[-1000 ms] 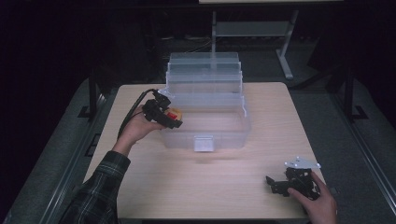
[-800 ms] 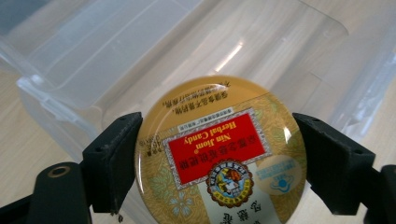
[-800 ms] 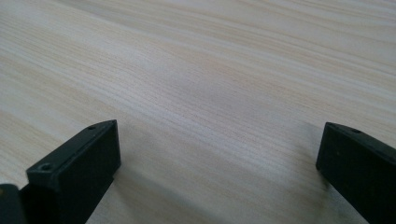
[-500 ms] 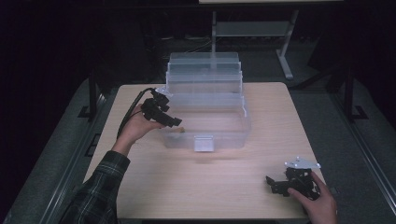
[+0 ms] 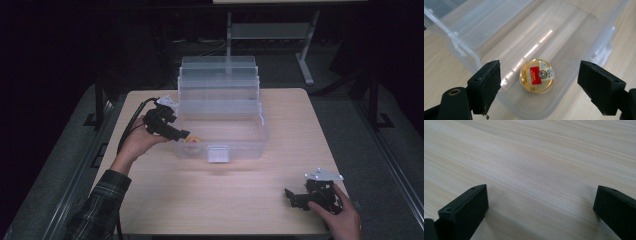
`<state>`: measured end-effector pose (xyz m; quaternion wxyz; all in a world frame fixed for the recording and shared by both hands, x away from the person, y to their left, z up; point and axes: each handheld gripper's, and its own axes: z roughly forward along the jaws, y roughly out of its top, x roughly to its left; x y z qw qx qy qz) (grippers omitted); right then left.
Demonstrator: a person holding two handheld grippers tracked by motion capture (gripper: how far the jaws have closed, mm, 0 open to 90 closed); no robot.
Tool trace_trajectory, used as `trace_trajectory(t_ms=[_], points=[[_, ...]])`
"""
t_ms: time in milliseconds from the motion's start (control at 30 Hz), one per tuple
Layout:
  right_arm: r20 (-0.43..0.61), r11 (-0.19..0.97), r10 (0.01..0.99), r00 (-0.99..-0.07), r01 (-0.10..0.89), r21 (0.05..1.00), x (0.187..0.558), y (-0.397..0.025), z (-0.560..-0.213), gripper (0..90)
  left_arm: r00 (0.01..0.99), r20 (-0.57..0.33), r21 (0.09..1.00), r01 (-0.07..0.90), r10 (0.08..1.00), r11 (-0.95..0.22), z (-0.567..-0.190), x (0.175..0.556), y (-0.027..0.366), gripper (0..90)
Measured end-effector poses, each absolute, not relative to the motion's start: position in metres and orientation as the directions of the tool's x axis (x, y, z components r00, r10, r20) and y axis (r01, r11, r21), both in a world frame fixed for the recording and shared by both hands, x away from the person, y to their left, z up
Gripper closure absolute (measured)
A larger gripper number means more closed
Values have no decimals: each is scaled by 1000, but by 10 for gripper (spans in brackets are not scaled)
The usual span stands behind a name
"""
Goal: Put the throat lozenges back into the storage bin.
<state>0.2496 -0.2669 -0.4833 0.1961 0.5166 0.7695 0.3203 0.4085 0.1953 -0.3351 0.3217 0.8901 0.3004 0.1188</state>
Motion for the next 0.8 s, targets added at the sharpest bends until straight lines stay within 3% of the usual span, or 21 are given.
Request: trace_trajectory(t_ms=[600, 800], points=[[29, 261, 921, -390, 670, 695, 250, -267, -483, 0, 767, 15, 657, 476, 641, -585, -349, 375, 231, 175], [29, 261, 921, -389, 670, 695, 250, -267, -483, 0, 755, 36, 677, 464, 655, -571, -358, 364, 238, 129]])
